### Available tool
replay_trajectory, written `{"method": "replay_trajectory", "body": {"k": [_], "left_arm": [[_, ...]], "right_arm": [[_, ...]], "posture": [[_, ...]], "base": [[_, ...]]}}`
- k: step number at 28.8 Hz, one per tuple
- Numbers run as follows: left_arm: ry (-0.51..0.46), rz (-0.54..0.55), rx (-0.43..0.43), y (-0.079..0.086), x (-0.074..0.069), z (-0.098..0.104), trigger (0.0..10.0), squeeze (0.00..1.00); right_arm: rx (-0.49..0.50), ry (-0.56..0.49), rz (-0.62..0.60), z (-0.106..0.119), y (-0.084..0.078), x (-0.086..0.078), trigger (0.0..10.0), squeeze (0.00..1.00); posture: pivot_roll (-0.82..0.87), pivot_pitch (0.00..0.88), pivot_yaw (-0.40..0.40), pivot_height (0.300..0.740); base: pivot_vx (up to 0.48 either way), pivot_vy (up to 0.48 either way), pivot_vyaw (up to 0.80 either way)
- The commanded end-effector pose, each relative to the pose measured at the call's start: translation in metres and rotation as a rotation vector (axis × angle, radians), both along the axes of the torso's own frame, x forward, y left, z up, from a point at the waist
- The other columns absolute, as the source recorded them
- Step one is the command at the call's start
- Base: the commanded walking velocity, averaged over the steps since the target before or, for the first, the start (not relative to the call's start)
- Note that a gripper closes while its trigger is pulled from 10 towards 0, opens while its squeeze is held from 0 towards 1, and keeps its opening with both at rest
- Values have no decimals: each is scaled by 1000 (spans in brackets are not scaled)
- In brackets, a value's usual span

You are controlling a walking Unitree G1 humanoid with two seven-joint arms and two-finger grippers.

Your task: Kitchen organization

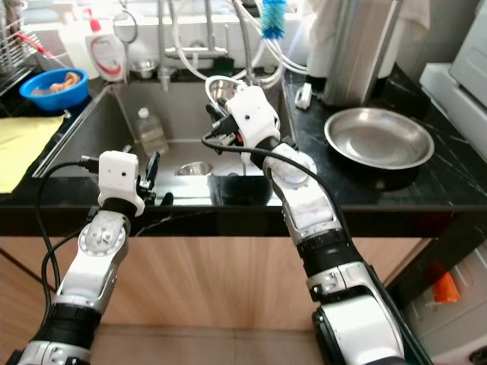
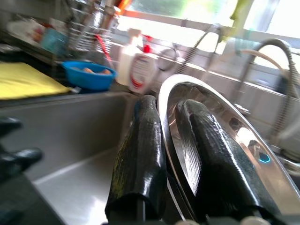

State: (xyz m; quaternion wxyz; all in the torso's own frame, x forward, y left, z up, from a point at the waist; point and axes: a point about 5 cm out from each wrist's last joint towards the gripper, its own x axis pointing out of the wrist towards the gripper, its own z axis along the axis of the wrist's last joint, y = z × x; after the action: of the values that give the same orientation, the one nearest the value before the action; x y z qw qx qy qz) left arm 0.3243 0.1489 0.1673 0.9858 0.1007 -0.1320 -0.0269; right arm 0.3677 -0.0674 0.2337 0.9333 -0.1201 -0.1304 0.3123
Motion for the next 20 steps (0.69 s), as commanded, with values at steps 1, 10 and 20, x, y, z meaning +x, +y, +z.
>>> {"method": "replay_trajectory", "body": {"k": [1,10,20], "left_arm": [[12,-29,-9,-4,0,-2,10000,0],[4,-19,-1,-2,1,2,10000,0],[-1,-17,15,-2,1,2,10000,0]], "right_arm": [[30,-15,-26,9,-4,2,10000,0],[-7,2,-61,-1,-10,2,10000,0],[34,46,-128,-4,-19,7,10000,0]], "posture": [[-154,0,70,740],[-155,0,76,740],[-153,0,78,740]], "base": [[0,0,0],[199,0,46],[480,0,112]]}}
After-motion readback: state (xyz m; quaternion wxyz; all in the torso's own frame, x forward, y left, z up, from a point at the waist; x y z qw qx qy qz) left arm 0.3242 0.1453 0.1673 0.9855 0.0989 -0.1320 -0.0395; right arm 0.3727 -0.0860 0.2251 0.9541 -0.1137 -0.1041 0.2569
